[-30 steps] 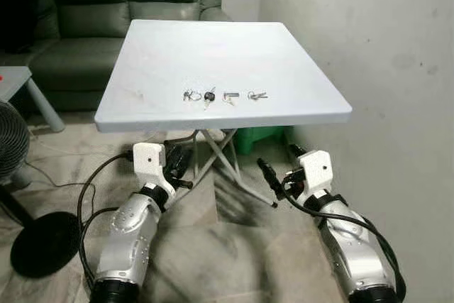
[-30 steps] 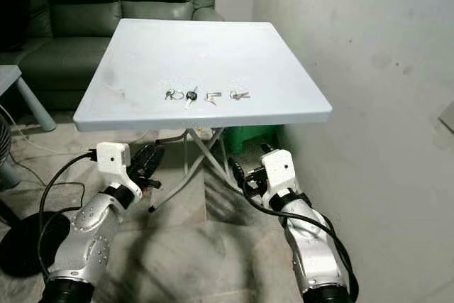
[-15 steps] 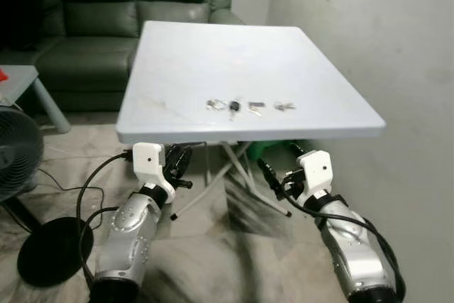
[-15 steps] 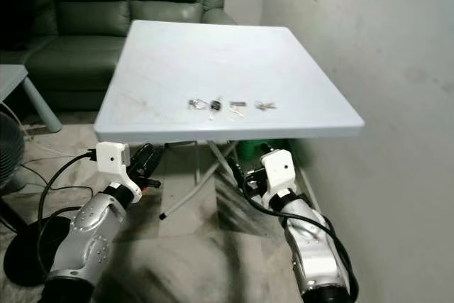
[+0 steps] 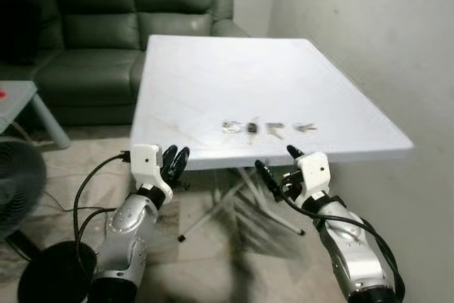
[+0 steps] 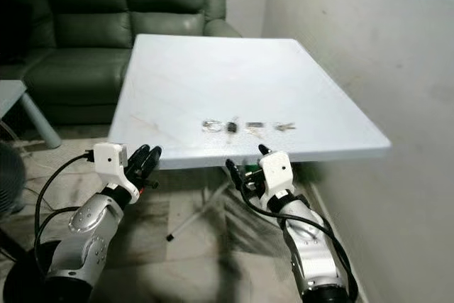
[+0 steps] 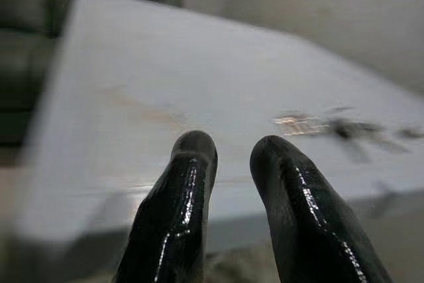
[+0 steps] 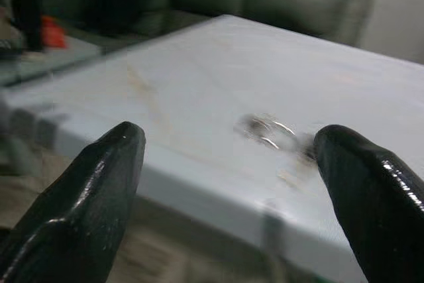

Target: Hang keys on a hook

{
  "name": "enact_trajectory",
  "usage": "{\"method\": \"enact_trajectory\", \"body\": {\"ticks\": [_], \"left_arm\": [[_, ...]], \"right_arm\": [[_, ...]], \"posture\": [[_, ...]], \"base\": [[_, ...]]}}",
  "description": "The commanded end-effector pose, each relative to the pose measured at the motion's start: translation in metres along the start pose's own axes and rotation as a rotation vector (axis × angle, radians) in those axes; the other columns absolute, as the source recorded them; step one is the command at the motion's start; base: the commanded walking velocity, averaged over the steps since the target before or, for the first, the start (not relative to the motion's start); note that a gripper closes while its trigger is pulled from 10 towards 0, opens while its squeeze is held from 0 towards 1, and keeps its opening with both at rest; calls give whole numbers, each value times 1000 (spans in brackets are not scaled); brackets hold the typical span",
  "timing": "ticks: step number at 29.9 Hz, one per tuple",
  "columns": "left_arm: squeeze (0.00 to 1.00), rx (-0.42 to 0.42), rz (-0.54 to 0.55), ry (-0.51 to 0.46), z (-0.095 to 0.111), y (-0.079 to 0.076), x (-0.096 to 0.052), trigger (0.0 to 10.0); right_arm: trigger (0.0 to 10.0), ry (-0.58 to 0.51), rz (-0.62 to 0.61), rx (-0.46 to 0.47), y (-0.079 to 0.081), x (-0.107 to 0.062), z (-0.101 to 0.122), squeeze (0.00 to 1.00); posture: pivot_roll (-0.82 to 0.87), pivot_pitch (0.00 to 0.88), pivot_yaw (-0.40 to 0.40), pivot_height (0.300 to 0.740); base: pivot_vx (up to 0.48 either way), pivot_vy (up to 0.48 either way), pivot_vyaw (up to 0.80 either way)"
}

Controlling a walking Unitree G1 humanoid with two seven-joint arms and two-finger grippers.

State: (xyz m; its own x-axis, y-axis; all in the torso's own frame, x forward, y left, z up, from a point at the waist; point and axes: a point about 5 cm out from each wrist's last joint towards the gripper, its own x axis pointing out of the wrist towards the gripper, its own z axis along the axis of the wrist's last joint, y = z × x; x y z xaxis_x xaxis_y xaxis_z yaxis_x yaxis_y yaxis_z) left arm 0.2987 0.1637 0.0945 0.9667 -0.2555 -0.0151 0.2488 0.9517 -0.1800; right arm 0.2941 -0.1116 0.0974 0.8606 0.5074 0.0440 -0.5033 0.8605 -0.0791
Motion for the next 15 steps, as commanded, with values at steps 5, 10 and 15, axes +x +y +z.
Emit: {"method": "enact_trajectory", "body": {"ticks": [5, 10, 15], "left_arm": [[0, -1, -37, -13, 3, -12, 5, 10000], [0, 1, -37, -11, 3, -12, 5, 10000], [0, 1, -36, -11, 2, -12, 4, 10000]], "right_arm": [[10000, 7, -32, -22, -13, -7, 1, 0], [10000, 7, -31, -22, -13, -6, 1, 0], [10000, 8, -32, -21, -12, -6, 1, 0]], "posture": [[-28, 0, -48, 740], [-28, 0, -48, 740], [-27, 0, -47, 740]], "base": [[389, 0, 0], [390, 0, 0], [390, 0, 0]]}}
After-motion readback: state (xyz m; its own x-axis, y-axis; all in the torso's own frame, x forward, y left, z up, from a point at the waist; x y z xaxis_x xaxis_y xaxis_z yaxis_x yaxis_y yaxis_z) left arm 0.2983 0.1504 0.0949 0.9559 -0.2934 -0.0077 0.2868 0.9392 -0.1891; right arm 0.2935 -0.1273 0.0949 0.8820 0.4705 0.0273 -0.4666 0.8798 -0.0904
